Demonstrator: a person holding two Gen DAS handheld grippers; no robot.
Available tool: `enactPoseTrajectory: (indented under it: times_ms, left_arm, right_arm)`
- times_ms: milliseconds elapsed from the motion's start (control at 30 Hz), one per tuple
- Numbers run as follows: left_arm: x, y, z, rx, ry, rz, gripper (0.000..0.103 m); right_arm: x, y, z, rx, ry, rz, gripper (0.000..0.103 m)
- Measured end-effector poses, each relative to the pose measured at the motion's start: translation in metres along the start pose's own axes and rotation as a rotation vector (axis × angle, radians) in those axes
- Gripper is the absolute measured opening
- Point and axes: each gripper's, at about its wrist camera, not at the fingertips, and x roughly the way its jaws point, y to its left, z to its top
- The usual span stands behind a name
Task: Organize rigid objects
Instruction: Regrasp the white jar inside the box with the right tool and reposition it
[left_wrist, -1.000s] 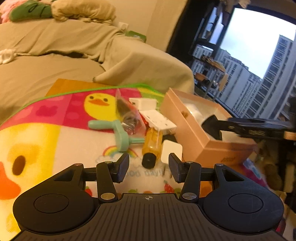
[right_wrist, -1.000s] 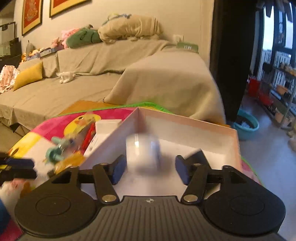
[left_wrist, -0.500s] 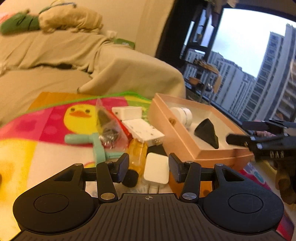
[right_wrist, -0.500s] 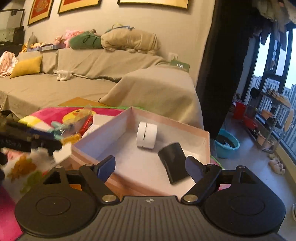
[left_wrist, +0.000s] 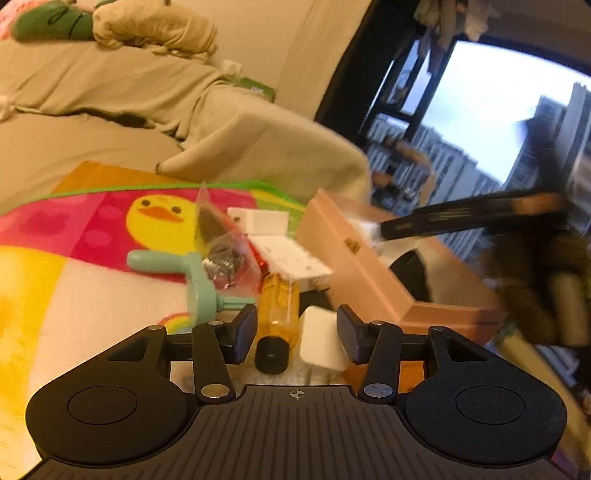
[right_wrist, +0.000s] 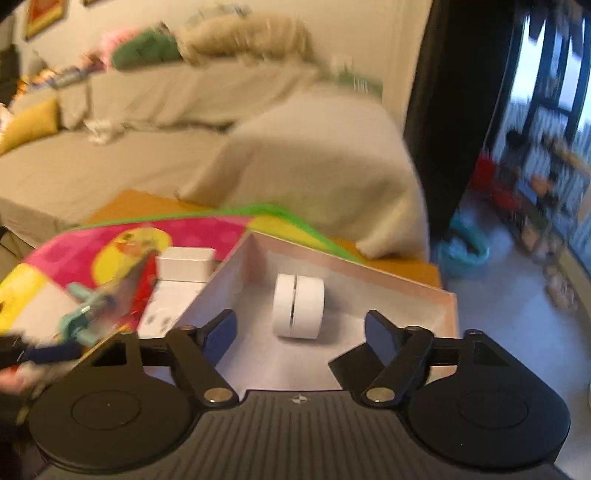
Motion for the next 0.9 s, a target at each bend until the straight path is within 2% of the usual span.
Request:
enactPoseTrajectory:
  times_ms: [67, 133, 167, 233, 367, 467, 533, 700, 900]
  left_arm:
    - [-0.002, 0.002, 0.000, -0.006, -0.012, -0.023, 0.052]
    - [-0.003, 0.001, 0.000, -0.003, -0.015, -0.033, 0.052]
    - [-0.003, 0.001, 0.000, -0.002, -0.016, -0.038, 0.052]
    - [-0.003, 0.001, 0.000, 0.000, -0.014, -0.052, 0.052]
    - [-0.003, 0.000, -0.001, -0.003, -0.009, -0.075, 0.052]
    - [-0.003, 0.000, -0.001, -0.005, -0.008, -0.080, 0.052]
    - [-0.002, 0.001, -0.001, -0.009, -0.008, -0.081, 0.052]
    - [-0.002, 0.002, -0.001, -0.012, -0.010, -0.077, 0.052]
    - [-0.001, 0.004, -0.001, -0.021, -0.012, -0.069, 0.052]
  right_arm:
    - [0.032, -0.001, 0.015, 0.025, 0.077, -0.017, 0.058]
    - [0.054, -0.002, 0.023, 0.043, 0.126, -0.024, 0.041]
    - [0.062, -0.003, 0.026, 0.055, 0.151, -0.004, 0.039]
    - [0.063, -0.006, 0.032, 0.089, 0.161, 0.023, 0.038]
    - [0.061, -0.025, 0.029, 0.261, 0.206, 0.218, 0.038]
    - [0.062, -0.037, 0.025, 0.340, 0.212, 0.272, 0.038]
    - [0.060, -0.041, 0.024, 0.338, 0.214, 0.262, 0.038]
    - [0.053, -0.049, 0.016, 0.257, 0.197, 0.155, 0.039]
    - [0.052, -0.066, 0.013, 0.332, 0.216, 0.168, 0.038]
